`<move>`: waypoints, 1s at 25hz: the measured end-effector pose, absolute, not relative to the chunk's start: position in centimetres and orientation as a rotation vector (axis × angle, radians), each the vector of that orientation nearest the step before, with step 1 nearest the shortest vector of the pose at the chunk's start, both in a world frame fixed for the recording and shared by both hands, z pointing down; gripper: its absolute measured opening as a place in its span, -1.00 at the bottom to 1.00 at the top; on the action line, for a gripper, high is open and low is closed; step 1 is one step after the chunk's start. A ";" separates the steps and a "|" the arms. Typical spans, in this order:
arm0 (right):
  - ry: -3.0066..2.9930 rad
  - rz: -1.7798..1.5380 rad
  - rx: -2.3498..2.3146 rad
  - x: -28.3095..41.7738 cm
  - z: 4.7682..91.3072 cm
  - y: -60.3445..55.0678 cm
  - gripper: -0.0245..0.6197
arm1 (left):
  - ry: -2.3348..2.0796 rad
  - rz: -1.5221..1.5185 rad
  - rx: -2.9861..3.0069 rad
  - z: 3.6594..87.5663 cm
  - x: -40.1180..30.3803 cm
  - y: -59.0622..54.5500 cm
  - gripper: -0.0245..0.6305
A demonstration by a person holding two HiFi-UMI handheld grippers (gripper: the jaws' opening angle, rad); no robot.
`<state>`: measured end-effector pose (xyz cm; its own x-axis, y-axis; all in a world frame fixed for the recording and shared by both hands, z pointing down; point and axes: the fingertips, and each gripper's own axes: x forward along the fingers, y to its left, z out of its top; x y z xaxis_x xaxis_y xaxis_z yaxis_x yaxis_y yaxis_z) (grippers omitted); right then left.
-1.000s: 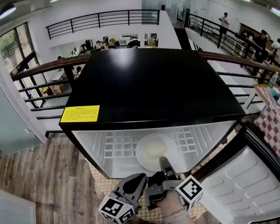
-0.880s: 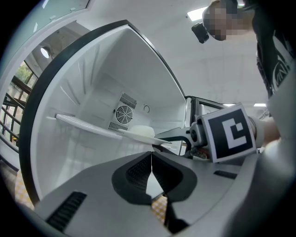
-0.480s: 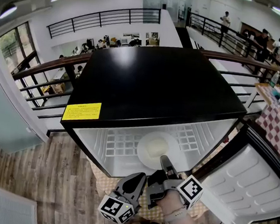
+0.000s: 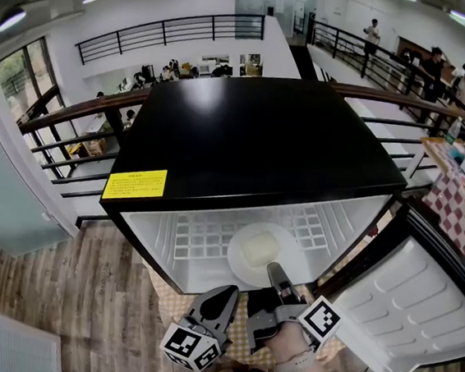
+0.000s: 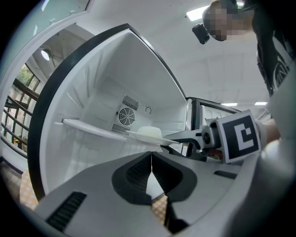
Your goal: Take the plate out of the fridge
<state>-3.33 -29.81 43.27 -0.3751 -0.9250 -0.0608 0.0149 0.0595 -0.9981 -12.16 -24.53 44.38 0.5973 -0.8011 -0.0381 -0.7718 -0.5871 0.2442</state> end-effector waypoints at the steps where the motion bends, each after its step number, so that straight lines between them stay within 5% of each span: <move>1: 1.513 -1.439 -0.953 -3.2 43.2 -29.7 -0.76 | -1.308 -0.212 2.622 44.3 -12.2 -24.5 -0.89; 25: 1.528 -1.455 -0.913 -2.0 43.1 -25.0 -0.76 | -1.337 -0.204 2.642 44.2 -12.8 -23.5 -0.89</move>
